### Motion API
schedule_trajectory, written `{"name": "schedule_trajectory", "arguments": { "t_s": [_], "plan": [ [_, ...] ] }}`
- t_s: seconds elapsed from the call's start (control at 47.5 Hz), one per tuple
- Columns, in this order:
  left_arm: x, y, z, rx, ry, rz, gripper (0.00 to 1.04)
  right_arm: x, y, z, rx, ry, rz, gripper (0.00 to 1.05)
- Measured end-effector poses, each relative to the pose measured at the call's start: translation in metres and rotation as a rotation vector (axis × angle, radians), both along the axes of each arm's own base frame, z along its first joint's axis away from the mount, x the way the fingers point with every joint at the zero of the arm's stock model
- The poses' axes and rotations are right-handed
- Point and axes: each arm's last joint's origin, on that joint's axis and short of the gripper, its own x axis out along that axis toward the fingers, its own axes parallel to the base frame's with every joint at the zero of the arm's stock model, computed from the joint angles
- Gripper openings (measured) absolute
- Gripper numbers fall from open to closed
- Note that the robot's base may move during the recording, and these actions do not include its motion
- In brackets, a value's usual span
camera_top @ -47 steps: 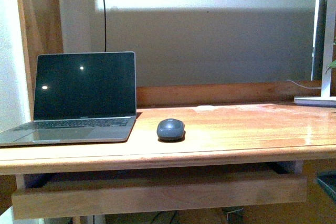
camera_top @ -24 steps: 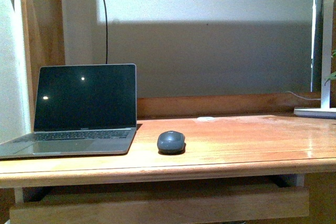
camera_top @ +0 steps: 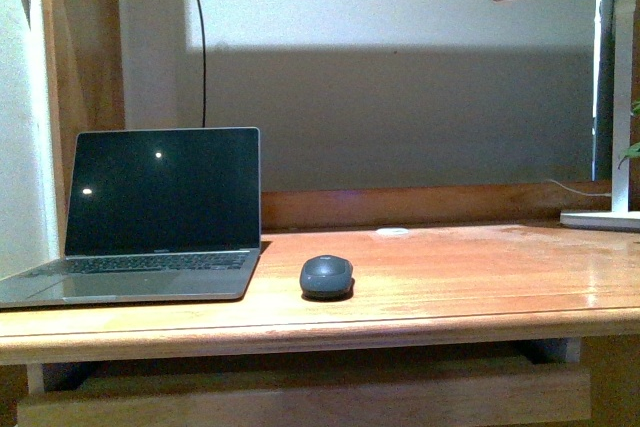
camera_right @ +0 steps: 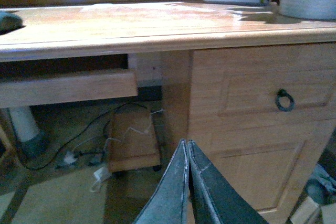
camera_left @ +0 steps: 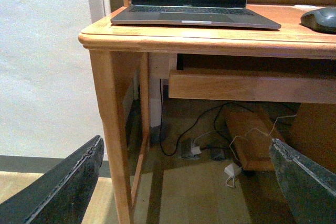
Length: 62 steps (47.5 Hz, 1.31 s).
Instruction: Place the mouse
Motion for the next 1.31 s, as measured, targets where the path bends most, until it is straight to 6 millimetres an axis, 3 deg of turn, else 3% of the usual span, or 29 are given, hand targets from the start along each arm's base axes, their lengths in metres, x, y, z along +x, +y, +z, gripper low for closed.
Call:
{"name": "schedule_trajectory", "arguments": {
  "t_s": [0.358, 0.927, 1.306],
  "plan": [
    [0.0000, 0.0000, 0.0000, 0.000, 0.000, 0.000, 0.97, -0.0001, -0.0012, 0.0001, -0.004, -0.002, -0.003, 0.03],
    [0.0000, 0.0000, 0.0000, 0.000, 0.000, 0.000, 0.97, -0.0001, -0.0012, 0.0001, -0.005, -0.002, -0.003, 0.99],
    [0.0000, 0.0000, 0.0000, 0.000, 0.000, 0.000, 0.97, -0.0001, -0.0012, 0.0001, -0.005, -0.002, -0.003, 0.97]
  ]
}}
